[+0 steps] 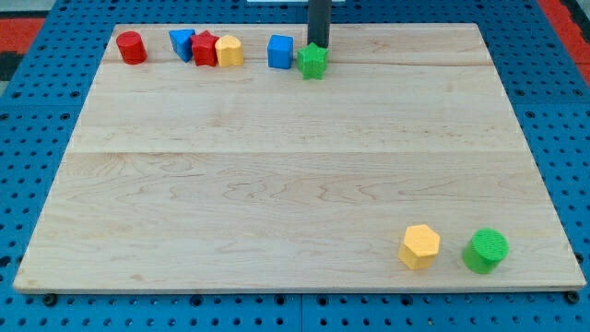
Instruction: Put the green star to the left of the yellow hexagon
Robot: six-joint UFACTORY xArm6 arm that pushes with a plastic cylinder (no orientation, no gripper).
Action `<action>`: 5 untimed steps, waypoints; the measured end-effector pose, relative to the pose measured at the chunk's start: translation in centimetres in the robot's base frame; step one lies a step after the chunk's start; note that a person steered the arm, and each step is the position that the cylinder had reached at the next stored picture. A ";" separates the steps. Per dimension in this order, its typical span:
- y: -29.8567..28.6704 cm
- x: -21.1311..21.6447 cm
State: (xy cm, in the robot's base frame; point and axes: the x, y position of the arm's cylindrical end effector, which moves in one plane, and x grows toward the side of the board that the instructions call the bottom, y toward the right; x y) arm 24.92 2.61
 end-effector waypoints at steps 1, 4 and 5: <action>0.0 2.2; -0.6 10.7; -2.9 14.3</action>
State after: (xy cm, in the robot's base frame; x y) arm 39.21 -0.24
